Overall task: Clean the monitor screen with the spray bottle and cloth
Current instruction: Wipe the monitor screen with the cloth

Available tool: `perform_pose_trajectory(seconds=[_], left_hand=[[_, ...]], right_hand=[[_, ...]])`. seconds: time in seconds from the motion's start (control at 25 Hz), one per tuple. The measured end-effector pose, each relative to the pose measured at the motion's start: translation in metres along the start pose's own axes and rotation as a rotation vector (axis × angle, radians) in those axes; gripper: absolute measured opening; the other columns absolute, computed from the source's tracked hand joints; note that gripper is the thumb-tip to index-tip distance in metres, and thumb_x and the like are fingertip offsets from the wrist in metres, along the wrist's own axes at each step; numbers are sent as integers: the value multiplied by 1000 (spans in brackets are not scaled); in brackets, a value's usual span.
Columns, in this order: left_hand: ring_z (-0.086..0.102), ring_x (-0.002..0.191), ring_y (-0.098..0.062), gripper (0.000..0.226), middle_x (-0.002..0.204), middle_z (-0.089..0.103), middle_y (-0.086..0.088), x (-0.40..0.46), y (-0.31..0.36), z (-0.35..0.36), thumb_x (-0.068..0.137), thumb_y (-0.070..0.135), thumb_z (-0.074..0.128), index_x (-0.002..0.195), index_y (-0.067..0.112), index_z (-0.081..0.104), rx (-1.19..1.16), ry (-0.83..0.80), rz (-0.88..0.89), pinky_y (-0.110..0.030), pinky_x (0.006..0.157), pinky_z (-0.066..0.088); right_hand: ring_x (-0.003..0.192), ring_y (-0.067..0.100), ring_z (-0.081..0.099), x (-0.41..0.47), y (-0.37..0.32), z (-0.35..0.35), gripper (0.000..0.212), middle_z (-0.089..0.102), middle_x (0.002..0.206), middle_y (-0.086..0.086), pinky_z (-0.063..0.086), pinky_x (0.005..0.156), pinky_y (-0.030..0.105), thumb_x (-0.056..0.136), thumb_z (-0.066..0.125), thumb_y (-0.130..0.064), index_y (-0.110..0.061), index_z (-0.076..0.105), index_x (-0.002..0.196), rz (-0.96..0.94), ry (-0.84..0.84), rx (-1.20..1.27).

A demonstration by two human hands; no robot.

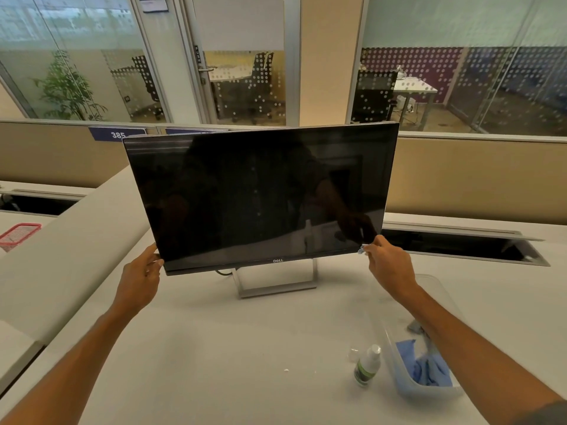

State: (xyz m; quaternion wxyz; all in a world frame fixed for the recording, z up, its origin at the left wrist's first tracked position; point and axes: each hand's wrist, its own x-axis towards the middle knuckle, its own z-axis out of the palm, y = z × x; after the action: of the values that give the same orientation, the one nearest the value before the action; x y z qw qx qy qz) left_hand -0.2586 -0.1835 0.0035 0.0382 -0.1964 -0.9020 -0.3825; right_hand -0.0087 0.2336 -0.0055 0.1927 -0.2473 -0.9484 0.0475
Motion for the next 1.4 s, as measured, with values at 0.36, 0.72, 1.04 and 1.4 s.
perform_pose_trajectory(seconds=[0.36, 0.72, 1.04, 1.4], left_hand=[[62, 102, -40, 45, 118, 64, -21, 4, -1, 2, 97, 6, 43, 142, 13, 41, -4, 3, 9, -50, 91, 49], [60, 109, -40, 44, 124, 60, -22, 1, -4, 7, 100, 13, 37, 144, 15, 37, -25, 14, 42, -51, 94, 50], [63, 96, -34, 44, 118, 63, -21, 0, -5, 4, 100, 13, 38, 144, 16, 37, -56, 12, 72, -46, 88, 52], [63, 97, -36, 45, 119, 62, -21, -1, -5, 0, 100, 15, 39, 145, 15, 36, -47, -8, 69, -47, 90, 52]], right_hand=[[62, 16, 51, 1, -1, -1, 17, 60, 83, 6, 40, 57, 26, 91, 61, -22, -9, 72, 96, 195, 77, 86], [62, 20, 58, 5, -184, 30, 17, 61, 92, 8, 51, 48, 28, 84, 67, -11, -6, 67, 100, -472, 59, 199], [72, 21, 63, 0, -248, 57, 27, 66, 93, 13, 55, 56, 26, 70, 81, -12, -1, 71, 93, -532, -11, 32], [65, 17, 63, -4, -195, 50, 38, 67, 84, 8, 55, 54, 23, 56, 91, -22, -5, 74, 85, -447, -9, -82]])
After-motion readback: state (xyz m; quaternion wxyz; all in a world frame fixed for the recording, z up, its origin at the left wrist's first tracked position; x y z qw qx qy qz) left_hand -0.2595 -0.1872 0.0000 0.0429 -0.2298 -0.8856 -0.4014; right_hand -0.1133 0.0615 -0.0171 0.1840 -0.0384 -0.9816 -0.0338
